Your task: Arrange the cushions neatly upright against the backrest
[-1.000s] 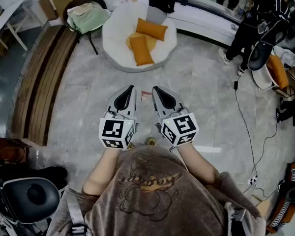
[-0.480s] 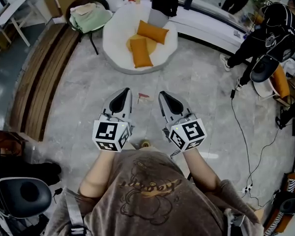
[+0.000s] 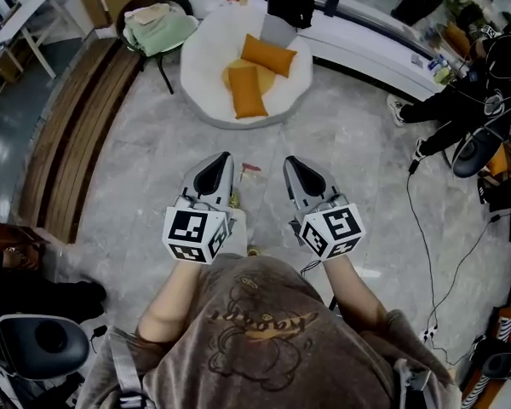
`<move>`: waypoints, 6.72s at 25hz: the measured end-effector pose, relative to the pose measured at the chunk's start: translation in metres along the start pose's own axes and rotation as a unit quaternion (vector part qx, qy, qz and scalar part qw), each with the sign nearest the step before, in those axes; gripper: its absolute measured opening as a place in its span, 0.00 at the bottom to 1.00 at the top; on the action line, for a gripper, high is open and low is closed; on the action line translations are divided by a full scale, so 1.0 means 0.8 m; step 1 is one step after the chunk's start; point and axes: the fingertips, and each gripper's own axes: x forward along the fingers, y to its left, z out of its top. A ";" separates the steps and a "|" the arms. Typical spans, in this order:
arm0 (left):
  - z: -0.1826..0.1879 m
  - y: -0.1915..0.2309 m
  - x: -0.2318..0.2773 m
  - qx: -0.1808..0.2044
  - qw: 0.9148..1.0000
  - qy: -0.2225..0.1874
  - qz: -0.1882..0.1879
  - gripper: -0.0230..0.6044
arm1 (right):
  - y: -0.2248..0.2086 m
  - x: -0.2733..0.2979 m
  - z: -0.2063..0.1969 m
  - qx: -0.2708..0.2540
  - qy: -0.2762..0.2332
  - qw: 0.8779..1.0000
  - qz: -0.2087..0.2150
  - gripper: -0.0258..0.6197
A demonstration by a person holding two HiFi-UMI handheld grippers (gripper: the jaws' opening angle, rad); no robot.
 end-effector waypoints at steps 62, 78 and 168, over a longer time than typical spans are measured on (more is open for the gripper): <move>0.059 0.285 0.471 -0.016 0.997 0.045 -0.056 0.04 | -0.292 0.451 0.047 -0.005 0.048 0.998 -0.034 0.07; 0.087 0.328 0.633 -0.031 0.998 0.054 0.005 0.04 | -0.438 0.572 0.075 -0.005 0.070 0.997 0.019 0.07; -0.559 0.631 1.218 -0.286 0.917 0.248 0.123 0.34 | -0.825 1.106 -0.546 -0.144 0.423 0.872 0.199 0.29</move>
